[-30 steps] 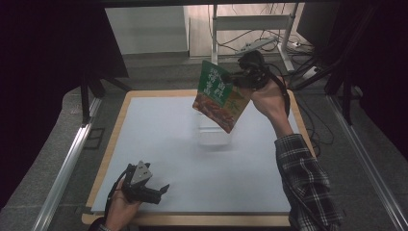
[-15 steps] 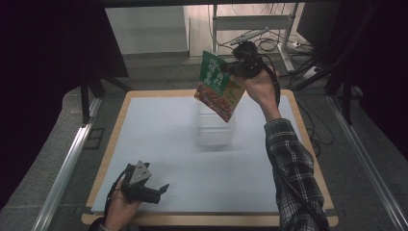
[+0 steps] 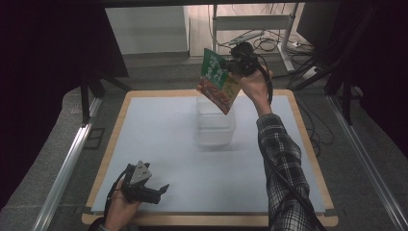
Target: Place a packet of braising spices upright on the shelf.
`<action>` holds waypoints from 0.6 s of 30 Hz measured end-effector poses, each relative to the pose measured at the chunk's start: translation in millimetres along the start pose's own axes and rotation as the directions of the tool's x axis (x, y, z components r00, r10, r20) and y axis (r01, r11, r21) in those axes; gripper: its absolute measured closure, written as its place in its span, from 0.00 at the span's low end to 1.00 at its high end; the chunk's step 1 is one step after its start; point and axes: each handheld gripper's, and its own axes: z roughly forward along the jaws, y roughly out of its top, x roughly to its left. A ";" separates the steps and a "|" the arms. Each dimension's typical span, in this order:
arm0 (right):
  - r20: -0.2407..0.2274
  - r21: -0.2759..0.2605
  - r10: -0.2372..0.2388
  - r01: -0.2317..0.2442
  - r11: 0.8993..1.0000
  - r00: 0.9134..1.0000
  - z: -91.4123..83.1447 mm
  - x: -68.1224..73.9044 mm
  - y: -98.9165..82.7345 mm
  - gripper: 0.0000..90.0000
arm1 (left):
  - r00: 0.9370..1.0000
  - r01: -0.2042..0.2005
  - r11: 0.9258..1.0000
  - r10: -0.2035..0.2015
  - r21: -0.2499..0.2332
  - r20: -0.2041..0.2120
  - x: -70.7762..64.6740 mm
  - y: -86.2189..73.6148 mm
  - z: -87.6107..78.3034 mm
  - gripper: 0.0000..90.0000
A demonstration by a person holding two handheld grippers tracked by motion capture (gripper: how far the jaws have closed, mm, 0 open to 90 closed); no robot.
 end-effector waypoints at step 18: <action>-0.100 0.125 0.009 0.004 0.992 0.995 25.0 1.0 -25.7 0.98 | 1.000 -0.007 1.000 0.007 0.017 -0.004 -1.3 -0.1 2.0 0.00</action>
